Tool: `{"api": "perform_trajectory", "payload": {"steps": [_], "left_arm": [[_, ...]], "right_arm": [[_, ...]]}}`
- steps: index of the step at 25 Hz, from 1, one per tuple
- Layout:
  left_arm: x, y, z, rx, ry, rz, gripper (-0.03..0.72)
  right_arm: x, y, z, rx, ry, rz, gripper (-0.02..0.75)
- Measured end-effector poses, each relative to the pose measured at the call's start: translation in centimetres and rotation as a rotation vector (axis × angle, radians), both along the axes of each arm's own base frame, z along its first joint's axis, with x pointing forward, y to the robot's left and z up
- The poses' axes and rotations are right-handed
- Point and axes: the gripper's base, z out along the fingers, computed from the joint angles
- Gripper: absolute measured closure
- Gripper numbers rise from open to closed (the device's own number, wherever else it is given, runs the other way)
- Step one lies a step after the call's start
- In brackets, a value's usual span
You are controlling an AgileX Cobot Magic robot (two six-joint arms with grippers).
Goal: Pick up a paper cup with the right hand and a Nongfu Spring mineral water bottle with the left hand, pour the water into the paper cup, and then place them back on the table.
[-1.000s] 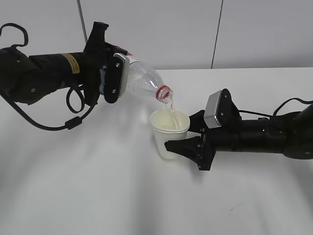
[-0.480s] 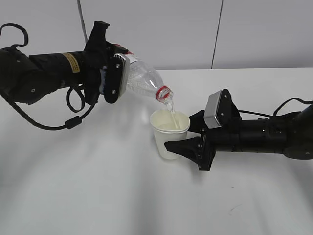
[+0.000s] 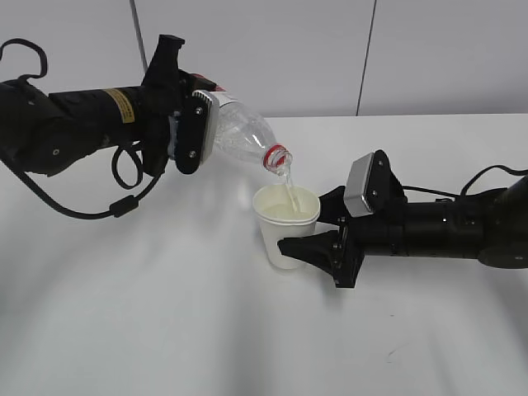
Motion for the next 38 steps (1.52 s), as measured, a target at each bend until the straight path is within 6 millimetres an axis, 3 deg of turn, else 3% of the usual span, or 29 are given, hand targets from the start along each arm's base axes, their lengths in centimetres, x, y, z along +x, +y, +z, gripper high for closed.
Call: {"api": "perform_trajectory", "payload": {"steps": [9,22,38], "left_arm": [[0.1,0.0,0.1,-0.009,-0.001,0.005,0.323],[0.4,0.4,0.0,-0.182,0.092,0.126,0.323],[-0.1,0.1,-0.5,-0.954,0.529,0.343,0.323]], "right_arm": [[0.0,0.0,0.0,-0.002,0.001,0.0,0.253],[1.0,-0.4,0.4,0.012,-0.072,-0.103,0.253],[2.8,-1.7,1.8,0.143,-0.144,-0.361,0.253]]}}
